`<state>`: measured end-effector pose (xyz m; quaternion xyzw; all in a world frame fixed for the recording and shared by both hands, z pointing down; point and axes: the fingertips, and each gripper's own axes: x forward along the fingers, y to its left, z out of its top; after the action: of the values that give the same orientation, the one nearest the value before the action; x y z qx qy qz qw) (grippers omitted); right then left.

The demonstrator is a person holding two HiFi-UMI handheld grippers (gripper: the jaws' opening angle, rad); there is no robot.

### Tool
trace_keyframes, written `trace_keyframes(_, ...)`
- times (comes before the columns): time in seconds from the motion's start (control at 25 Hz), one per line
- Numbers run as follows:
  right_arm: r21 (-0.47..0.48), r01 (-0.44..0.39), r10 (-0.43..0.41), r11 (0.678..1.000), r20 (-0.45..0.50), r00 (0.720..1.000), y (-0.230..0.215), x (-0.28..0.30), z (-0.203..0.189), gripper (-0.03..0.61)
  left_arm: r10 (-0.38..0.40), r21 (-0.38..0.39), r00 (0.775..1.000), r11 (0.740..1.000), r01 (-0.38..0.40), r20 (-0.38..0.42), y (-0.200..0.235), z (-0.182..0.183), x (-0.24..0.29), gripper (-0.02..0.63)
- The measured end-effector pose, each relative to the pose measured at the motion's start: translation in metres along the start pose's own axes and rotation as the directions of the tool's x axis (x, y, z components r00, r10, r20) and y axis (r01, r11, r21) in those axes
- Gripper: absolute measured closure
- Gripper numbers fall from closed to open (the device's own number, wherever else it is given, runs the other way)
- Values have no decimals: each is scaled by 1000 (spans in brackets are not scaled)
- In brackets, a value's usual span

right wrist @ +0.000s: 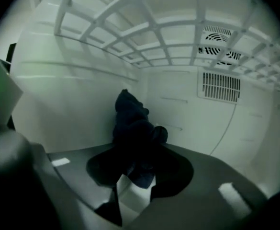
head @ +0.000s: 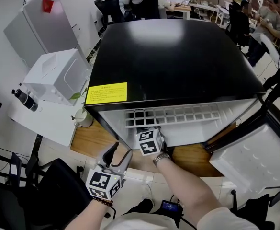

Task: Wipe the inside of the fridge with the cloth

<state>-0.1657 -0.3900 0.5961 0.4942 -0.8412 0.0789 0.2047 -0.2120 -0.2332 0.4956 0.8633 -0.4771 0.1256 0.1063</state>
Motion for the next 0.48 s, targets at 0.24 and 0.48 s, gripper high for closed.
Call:
trace_keyframes(0.24, -28, -15, 13, 999, -81, 997, 2, 17, -25, 440, 16, -9, 1000, 1000, -17, -12, 9, -7, -3, 380)
trace_keyframes(0.48, -33, 12, -16, 999, -128, 992, -9, 12, -35, 440, 13, -6, 1000, 1000, -13, -11, 9, -7, -2, 380)
